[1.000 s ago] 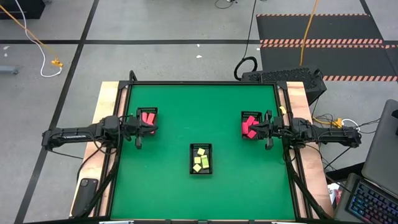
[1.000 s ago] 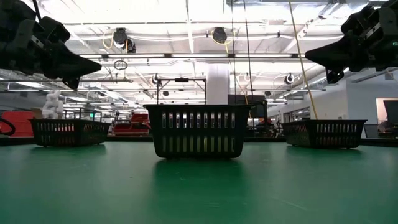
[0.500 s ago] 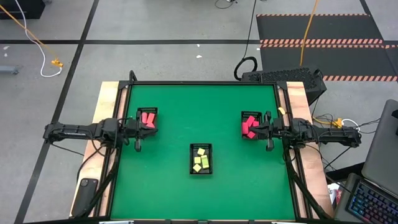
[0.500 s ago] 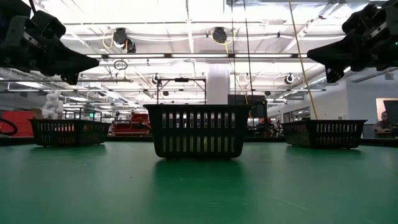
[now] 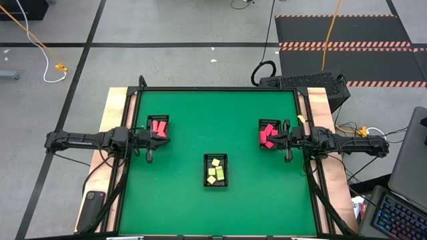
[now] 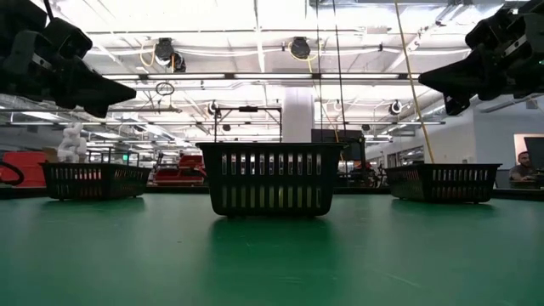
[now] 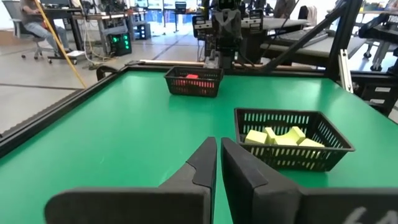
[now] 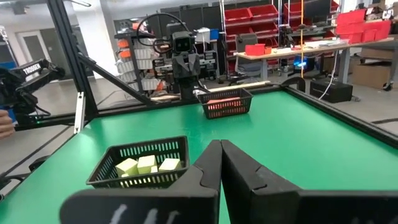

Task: Sort & place blocks by color
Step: Return to Home Position

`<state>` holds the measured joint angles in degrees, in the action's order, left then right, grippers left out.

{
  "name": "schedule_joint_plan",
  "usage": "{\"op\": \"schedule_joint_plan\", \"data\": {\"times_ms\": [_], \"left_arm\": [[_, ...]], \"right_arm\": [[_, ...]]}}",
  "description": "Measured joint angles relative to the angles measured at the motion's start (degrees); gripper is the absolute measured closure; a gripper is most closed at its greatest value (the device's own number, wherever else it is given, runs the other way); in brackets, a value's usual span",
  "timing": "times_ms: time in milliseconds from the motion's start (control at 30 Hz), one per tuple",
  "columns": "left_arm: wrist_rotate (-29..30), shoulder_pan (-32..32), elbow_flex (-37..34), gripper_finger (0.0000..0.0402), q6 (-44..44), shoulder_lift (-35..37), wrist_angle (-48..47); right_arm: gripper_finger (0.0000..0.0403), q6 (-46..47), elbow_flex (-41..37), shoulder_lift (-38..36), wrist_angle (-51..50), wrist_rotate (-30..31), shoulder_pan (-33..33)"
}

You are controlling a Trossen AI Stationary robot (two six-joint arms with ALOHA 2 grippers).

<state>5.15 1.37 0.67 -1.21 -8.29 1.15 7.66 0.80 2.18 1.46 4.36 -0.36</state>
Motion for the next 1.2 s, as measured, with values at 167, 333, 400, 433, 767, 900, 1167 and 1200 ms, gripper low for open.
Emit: {"op": "schedule_joint_plan", "data": {"times_ms": [167, 333, 400, 433, 767, 900, 1167, 1200], "left_arm": [[0.0, 0.0, 0.0, 0.0379, 0.0, 0.0, 0.4], [0.0, 0.0, -0.1, 0.0388, 0.0, 0.0, 2.4], [0.0, 0.0, -0.1, 0.0392, 0.0, 0.0, 2.5], [0.0, 0.0, -0.1, 0.0394, 0.0, 0.0, 2.5], [0.0, 0.0, -0.1, 0.0385, -0.1, 0.0, 2.8], [0.0, 0.0, -0.1, 0.0382, -0.1, 0.0, 2.9], [0.0, 0.0, -0.1, 0.0394, -0.1, 0.0, 3.0], [0.0, 0.0, -0.1, 0.0395, -0.1, 0.0, 3.0]], "right_arm": [[0.0403, 0.6, 0.0, 0.6, 0.0, 0.0, 0.0], [0.0403, 0.6, 0.0, 0.6, 0.4, 0.0, 0.0], [0.0403, 0.6, 0.0, 0.6, 0.4, 0.0, 0.0], [0.0403, 0.7, 0.0, 0.6, 0.4, 0.0, 0.0], [0.0403, 5.2, 0.0, 0.6, 0.5, 0.0, 0.0], [0.0403, 5.1, 0.0, 0.6, 0.5, 0.0, 0.0], [0.0403, 5.1, 0.0, 0.6, 0.6, 0.0, 0.0], [0.0403, 5.1, 0.0, 0.6, 0.6, 0.0, 0.0]]}}
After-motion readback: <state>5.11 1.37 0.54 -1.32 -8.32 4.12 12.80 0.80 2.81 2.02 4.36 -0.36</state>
